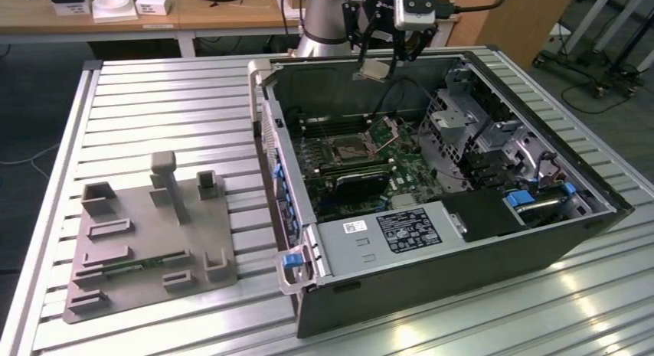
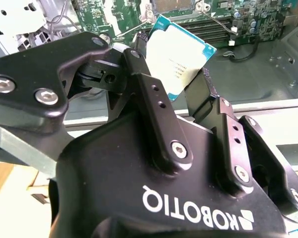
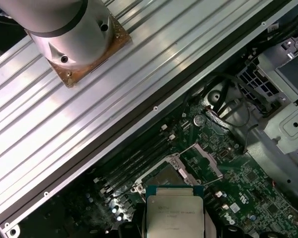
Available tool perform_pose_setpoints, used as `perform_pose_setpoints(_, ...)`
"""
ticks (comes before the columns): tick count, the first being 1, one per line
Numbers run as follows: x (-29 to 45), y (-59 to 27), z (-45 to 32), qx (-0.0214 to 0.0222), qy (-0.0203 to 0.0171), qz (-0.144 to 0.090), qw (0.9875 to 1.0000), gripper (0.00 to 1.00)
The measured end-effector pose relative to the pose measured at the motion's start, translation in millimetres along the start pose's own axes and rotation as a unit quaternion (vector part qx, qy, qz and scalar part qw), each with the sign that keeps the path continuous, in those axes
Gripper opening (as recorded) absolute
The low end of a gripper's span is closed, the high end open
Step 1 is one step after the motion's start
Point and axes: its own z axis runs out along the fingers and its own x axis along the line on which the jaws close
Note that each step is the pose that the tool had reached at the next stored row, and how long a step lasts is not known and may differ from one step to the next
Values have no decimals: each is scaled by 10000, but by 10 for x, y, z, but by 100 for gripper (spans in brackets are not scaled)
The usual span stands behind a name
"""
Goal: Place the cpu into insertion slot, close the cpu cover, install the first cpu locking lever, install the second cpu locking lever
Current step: 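Place the cpu into insertion slot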
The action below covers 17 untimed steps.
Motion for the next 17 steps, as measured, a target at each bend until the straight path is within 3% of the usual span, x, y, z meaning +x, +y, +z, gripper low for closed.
perform_pose_setpoints(17,1,-1,0,-10,-46,513,9987,54)
